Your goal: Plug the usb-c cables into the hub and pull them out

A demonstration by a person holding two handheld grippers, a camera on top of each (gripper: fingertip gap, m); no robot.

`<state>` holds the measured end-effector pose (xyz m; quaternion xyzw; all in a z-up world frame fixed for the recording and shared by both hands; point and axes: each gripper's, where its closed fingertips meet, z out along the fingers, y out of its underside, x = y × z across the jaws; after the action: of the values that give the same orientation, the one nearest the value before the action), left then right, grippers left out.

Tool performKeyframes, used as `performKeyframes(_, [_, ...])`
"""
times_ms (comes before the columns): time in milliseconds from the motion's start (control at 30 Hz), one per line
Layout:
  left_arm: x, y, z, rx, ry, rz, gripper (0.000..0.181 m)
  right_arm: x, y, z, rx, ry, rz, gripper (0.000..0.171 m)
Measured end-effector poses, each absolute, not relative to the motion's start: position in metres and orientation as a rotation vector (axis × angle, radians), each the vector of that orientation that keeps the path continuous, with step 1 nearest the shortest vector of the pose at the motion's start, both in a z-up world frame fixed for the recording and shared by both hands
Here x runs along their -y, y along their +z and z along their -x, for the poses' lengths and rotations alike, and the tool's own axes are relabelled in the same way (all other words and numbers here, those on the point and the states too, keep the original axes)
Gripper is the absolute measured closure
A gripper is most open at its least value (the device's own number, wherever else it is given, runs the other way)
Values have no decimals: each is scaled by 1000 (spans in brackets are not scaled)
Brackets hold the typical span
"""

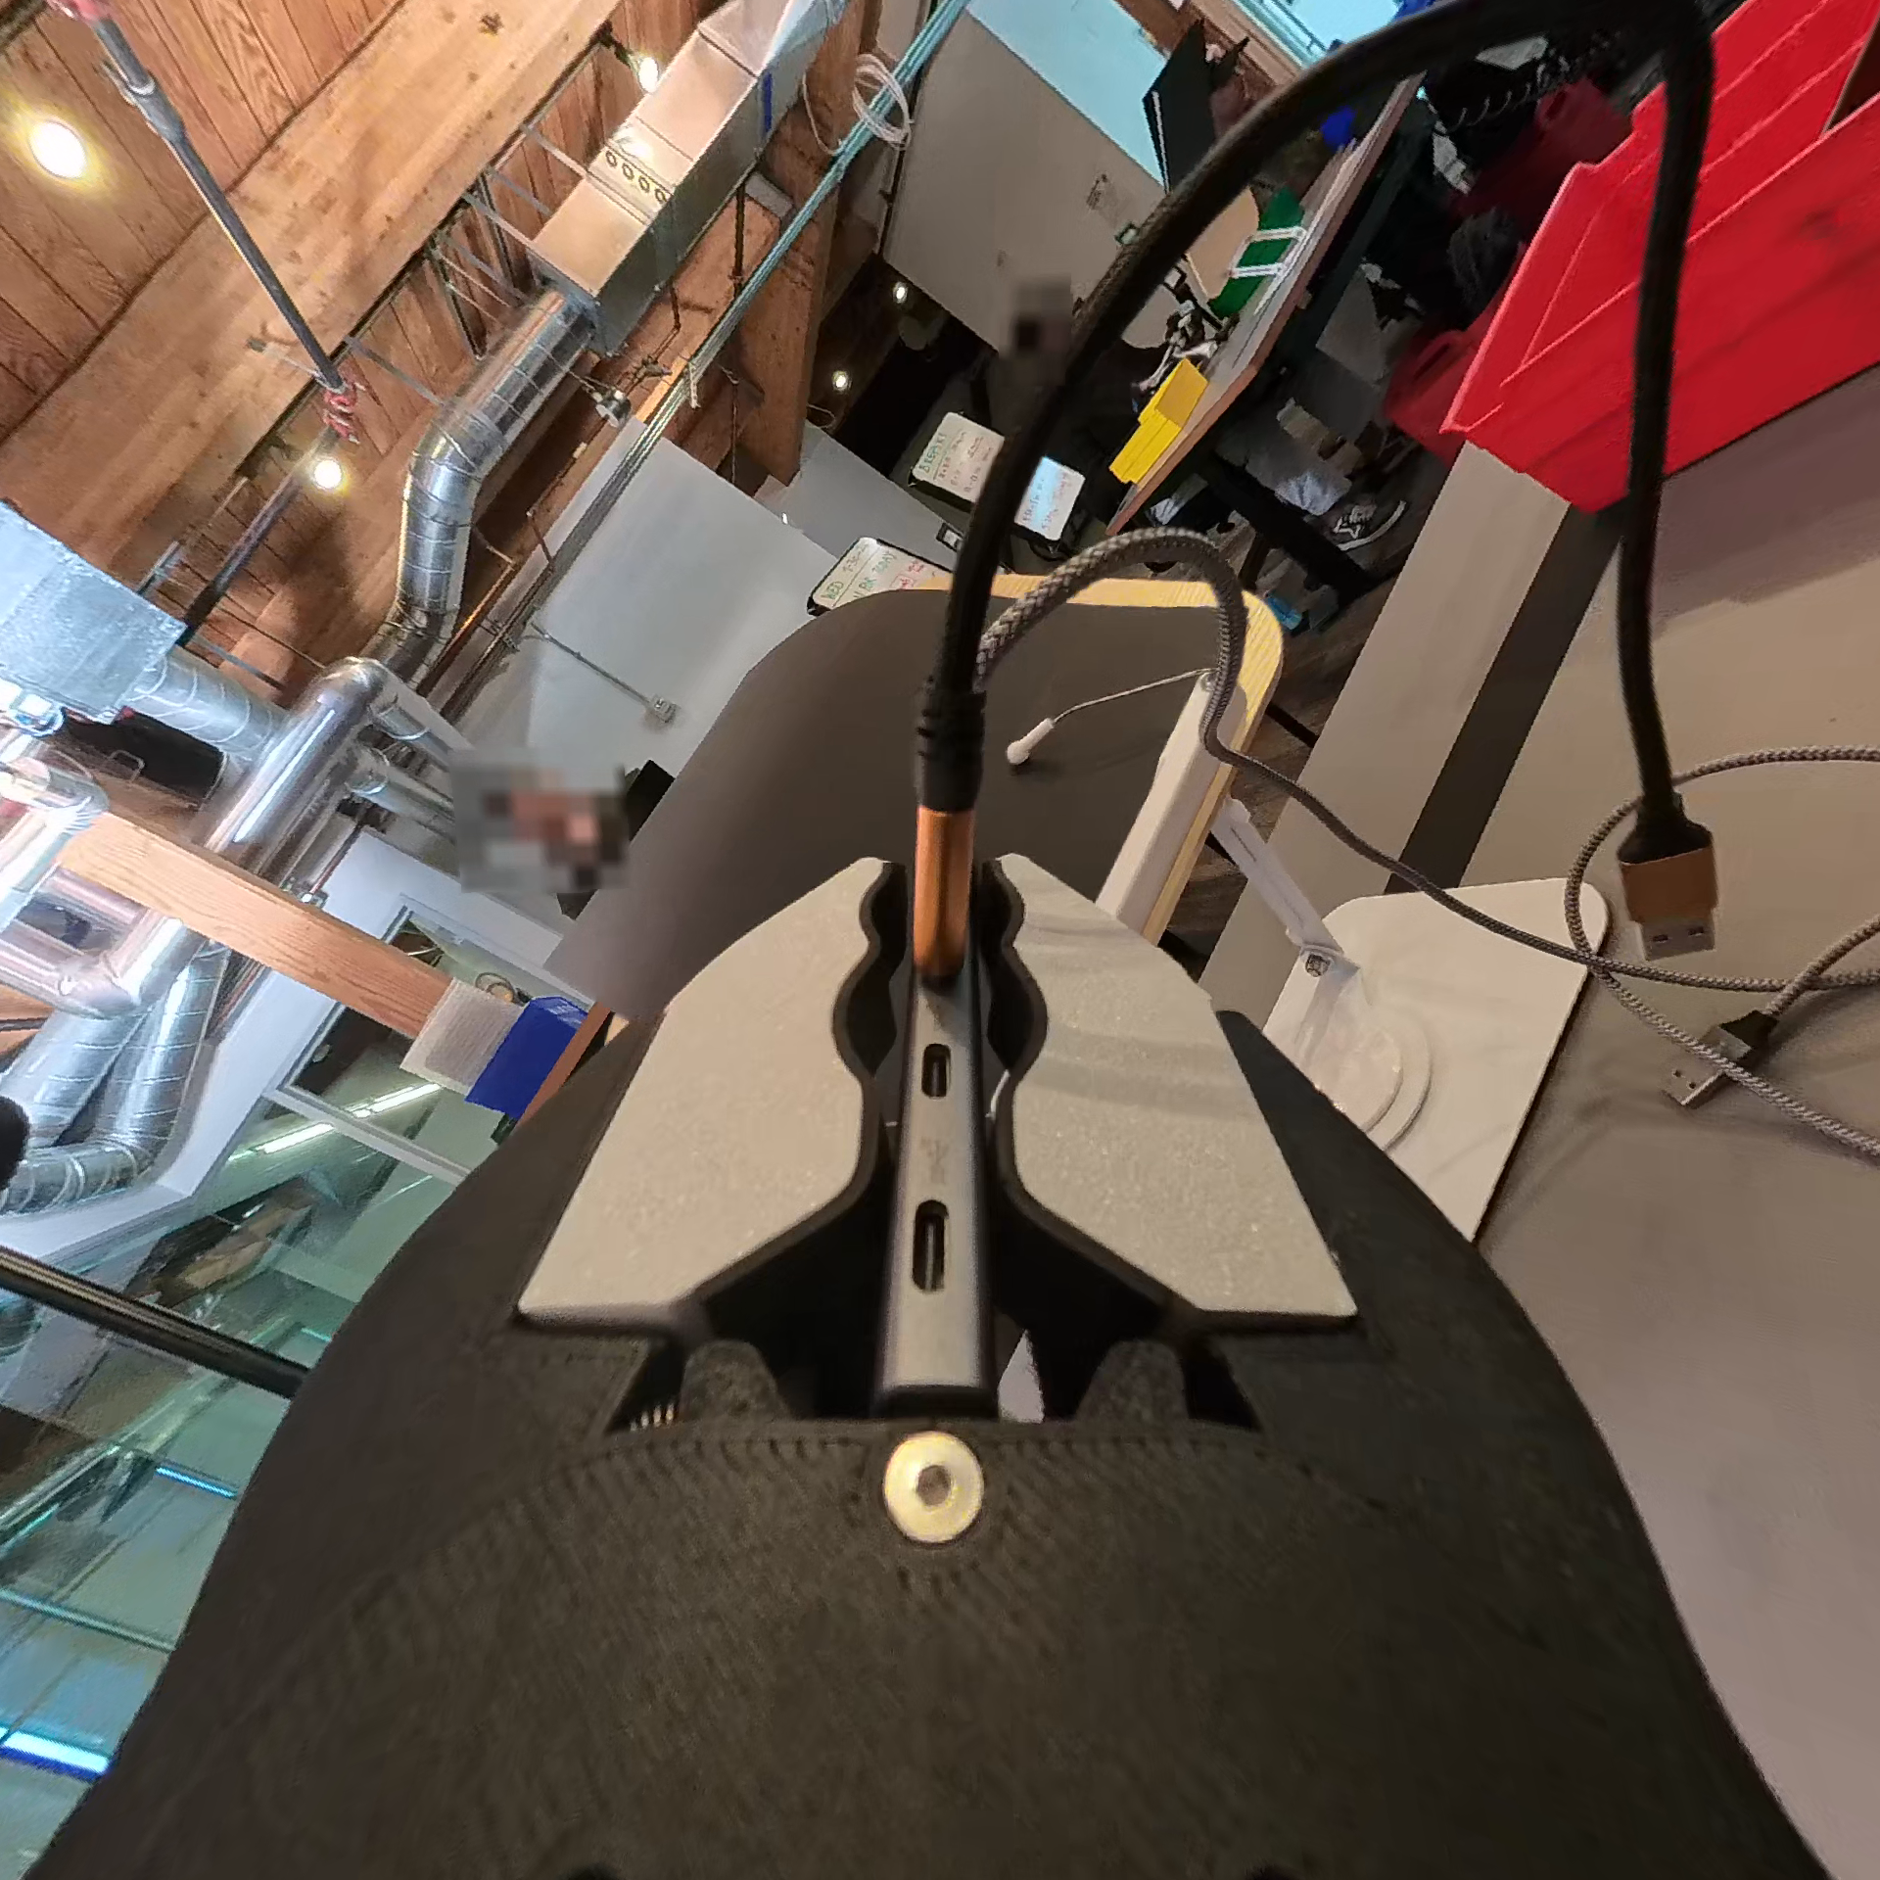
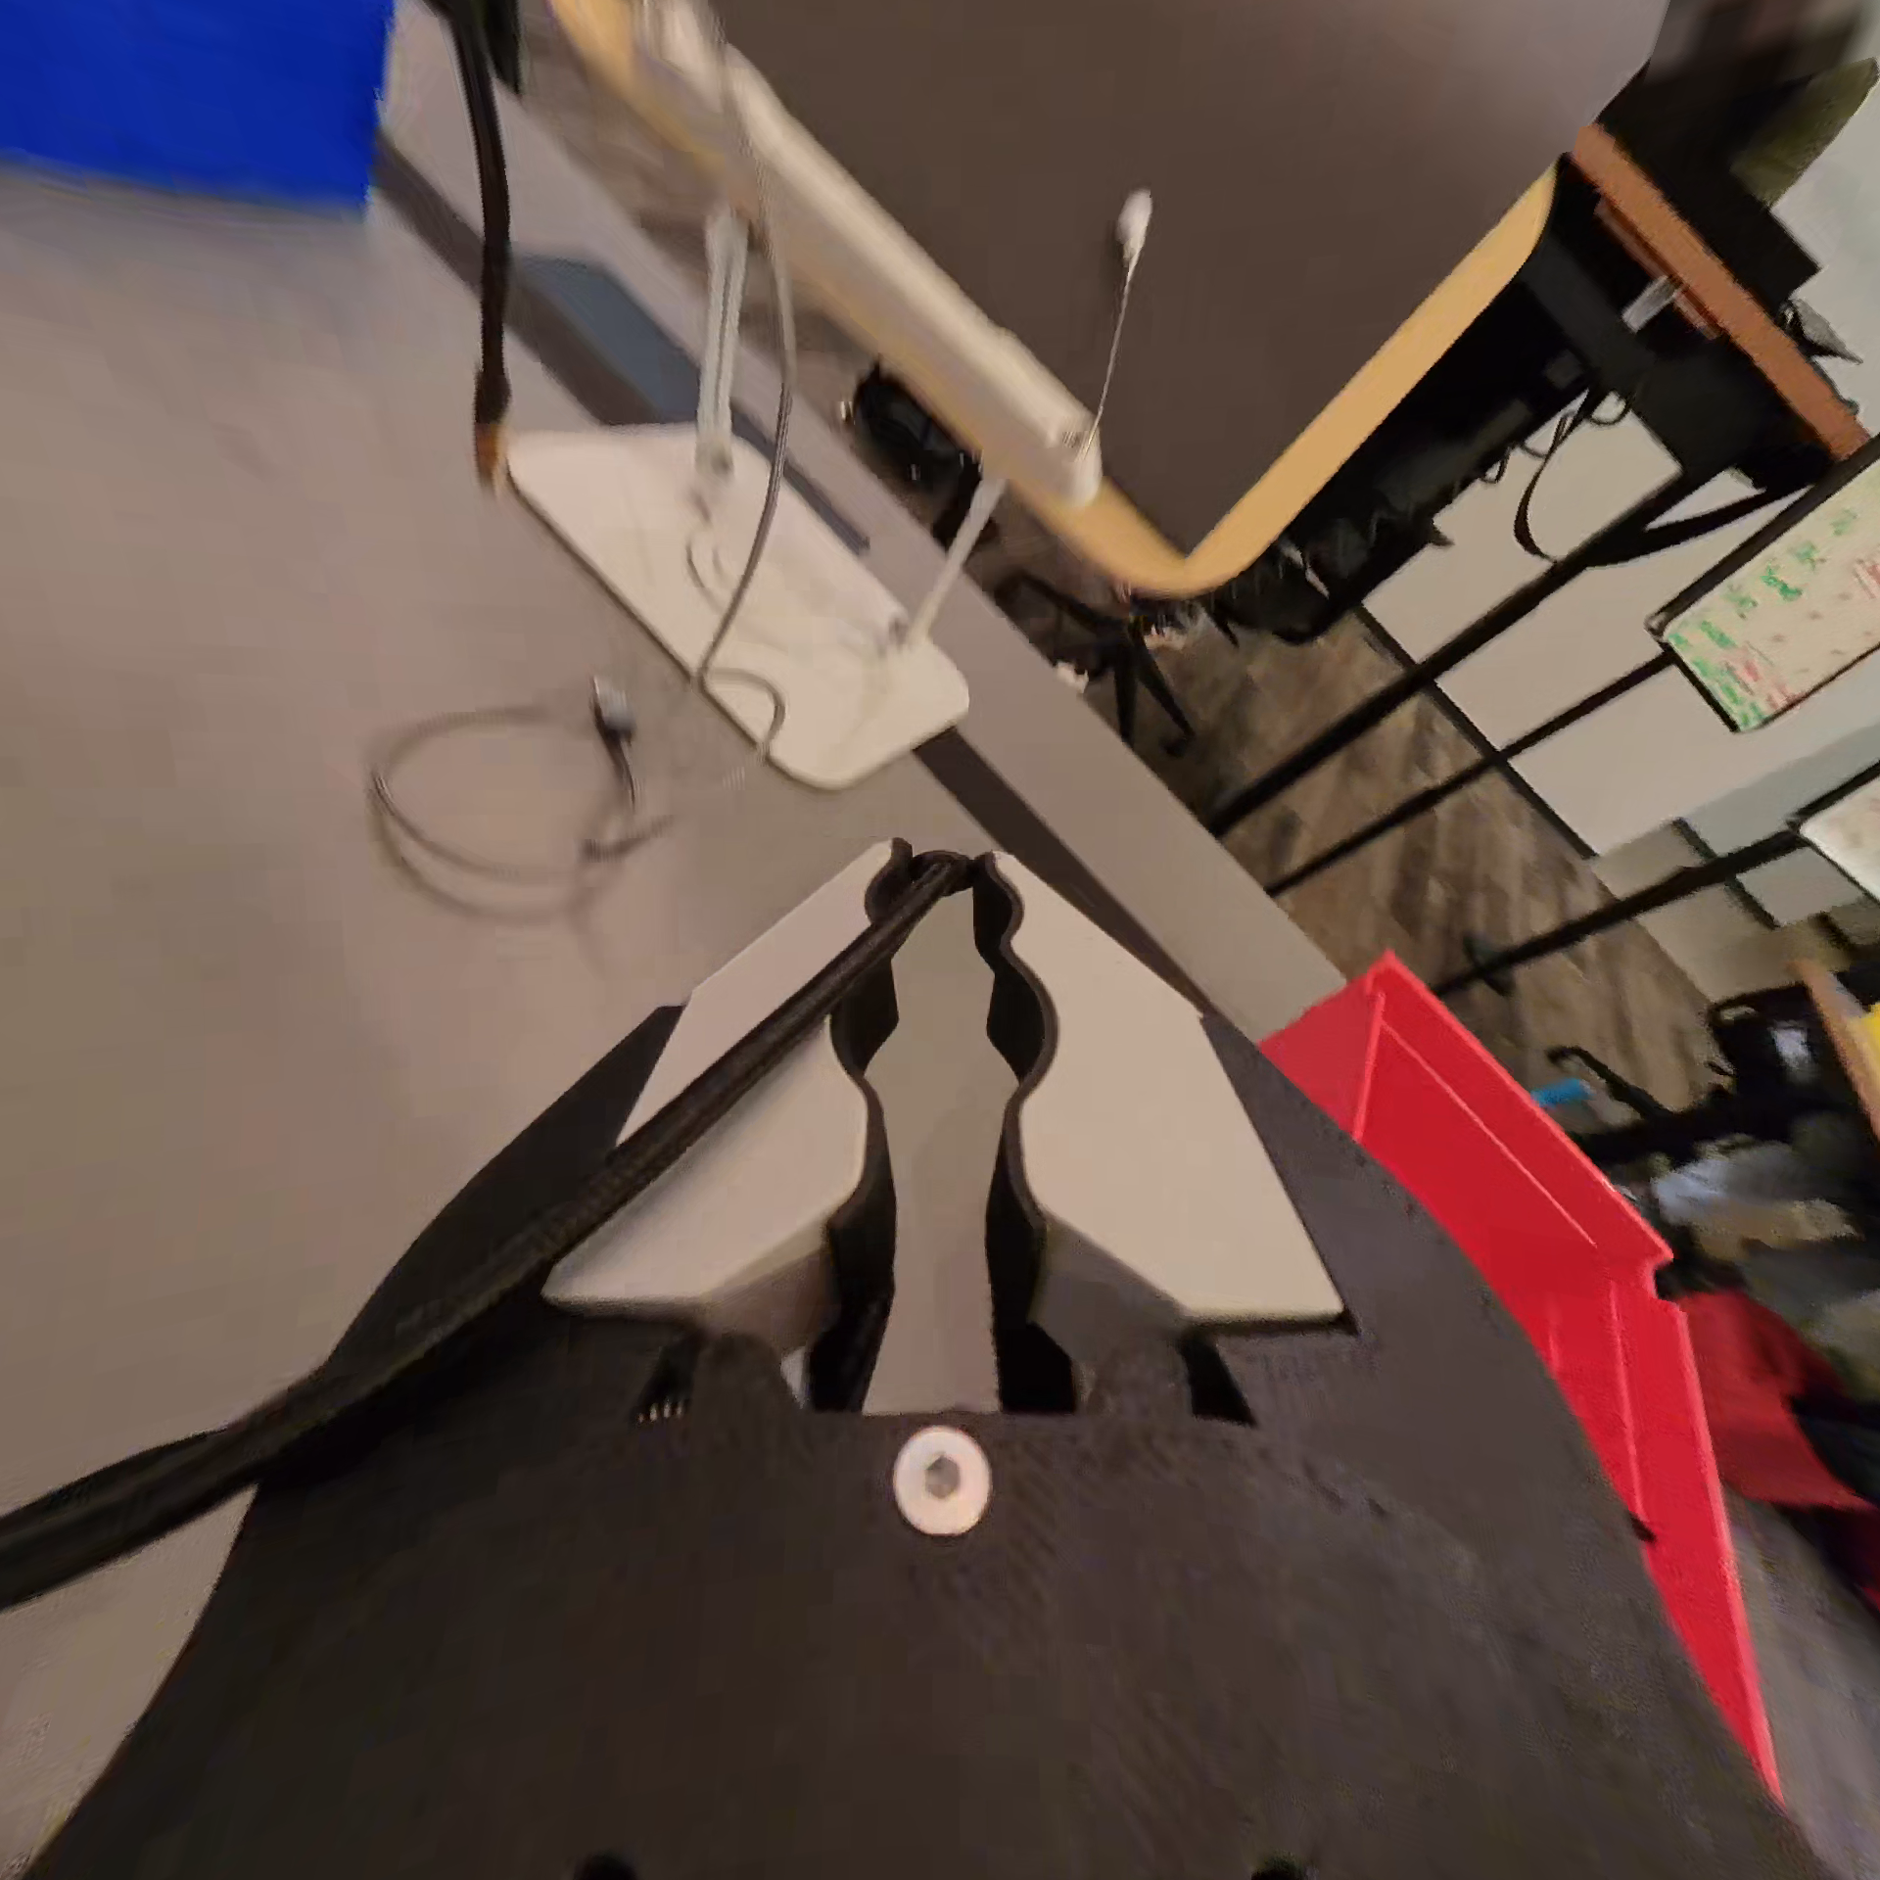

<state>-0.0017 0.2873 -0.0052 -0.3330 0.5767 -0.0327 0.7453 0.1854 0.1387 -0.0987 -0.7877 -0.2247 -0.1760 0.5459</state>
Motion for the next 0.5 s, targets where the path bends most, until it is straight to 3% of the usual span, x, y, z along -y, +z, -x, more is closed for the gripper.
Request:
performKeyframes(267, [-281,-10,-6,-1290,-82,719,166,-130,-172,-211,663,-663,1990,161])
performKeyframes(500, [-281,-15,-8,-1304,-86,722,166,-122,-138,-230,564,-599,1965,161])
